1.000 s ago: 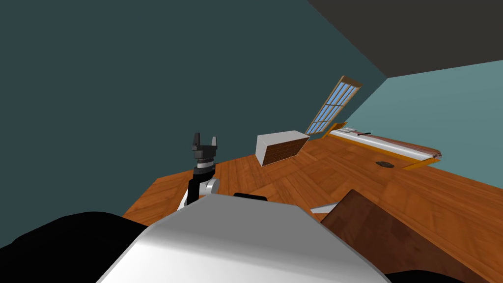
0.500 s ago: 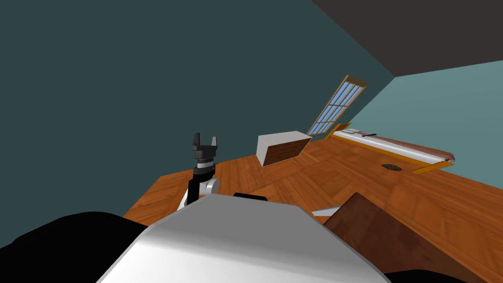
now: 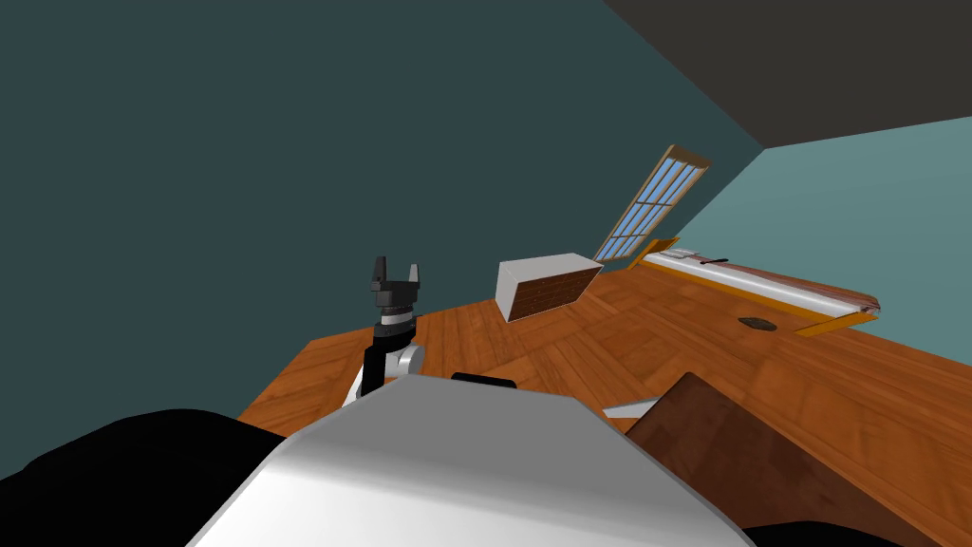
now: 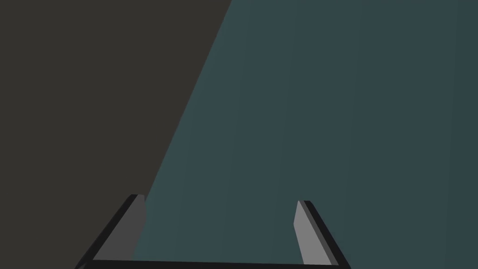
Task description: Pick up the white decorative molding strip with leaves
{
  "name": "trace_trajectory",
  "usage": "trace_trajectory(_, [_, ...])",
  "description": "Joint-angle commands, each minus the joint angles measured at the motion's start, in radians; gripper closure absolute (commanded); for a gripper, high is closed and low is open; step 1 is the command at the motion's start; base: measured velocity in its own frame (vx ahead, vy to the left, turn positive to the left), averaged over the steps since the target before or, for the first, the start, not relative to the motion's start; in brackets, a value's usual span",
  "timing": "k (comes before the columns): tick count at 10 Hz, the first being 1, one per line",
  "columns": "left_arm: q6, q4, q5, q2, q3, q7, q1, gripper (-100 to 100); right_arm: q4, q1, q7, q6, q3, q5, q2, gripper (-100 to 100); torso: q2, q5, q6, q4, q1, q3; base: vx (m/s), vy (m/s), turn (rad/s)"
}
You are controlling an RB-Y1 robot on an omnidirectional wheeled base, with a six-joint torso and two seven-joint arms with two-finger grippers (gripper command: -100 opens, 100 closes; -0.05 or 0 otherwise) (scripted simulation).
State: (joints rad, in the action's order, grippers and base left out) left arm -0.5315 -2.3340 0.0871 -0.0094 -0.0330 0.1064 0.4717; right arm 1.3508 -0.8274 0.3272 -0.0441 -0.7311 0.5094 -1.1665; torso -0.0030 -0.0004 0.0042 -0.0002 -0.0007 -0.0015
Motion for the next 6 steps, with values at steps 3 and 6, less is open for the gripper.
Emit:
trace_trajectory(3, [0.0,0.0,0.0,0.0,0.0,0.0,0.0,0,0.044,-0.023,-0.01,-0.002,0.012,-0.006,-0.051,100,0.0,0.001,0.0,0.0,-0.001,0.0,-0.003,-0.009,-0.033])
trace_trajectory(6, [0.0,0.0,0.0,0.0,0.0,0.0,0.0,0,0.051,-0.023,-0.013,-0.001,0.009,-0.008,-0.06,0,0.0,0.0,0.0,0.0,0.0,0.0,-0.001,0.0,-0.018])
